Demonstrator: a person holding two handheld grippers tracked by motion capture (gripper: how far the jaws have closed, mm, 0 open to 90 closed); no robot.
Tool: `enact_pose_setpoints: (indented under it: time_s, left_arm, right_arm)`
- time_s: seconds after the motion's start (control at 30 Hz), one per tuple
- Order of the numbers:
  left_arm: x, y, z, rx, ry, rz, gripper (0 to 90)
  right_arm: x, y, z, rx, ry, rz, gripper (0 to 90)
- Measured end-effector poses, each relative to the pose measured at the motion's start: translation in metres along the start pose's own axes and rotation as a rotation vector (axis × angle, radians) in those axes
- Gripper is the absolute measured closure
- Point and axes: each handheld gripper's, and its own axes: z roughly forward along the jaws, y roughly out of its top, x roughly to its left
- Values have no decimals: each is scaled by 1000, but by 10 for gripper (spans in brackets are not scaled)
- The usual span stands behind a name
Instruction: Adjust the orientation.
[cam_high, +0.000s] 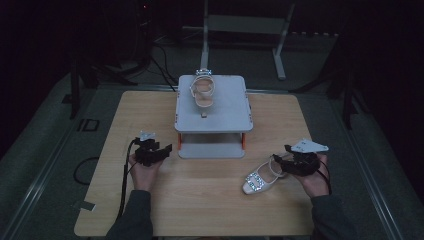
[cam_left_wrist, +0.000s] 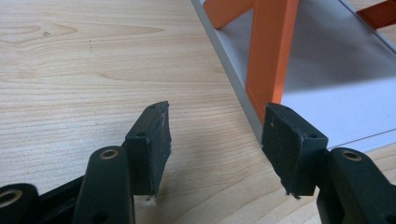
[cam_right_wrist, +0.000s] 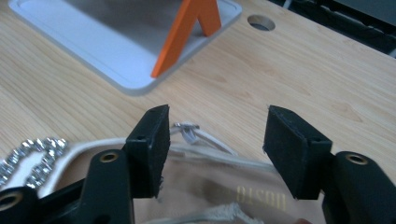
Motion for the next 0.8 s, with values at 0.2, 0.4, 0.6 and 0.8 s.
enact_pose_setpoints:
  time_s: [0.2, 0.4, 0.6, 0.8]
  left_arm:
    - [0, 0, 0, -1, -2, 2, 425]
    - [0, 0, 0, -1, -5, -3, 425]
    - [0, 0, -1, -2, -6, -4, 425]
    - [0, 0, 0, -1, -7, -4, 425]
  right_arm:
    - [-2, -5, 6, 61, -1, -35, 350]
    - [3, -7, 14, 111, -7, -90, 350]
    - [6, -9, 20, 148, 12, -141, 341]
    - [8, -5, 27, 160, 39, -180, 329]
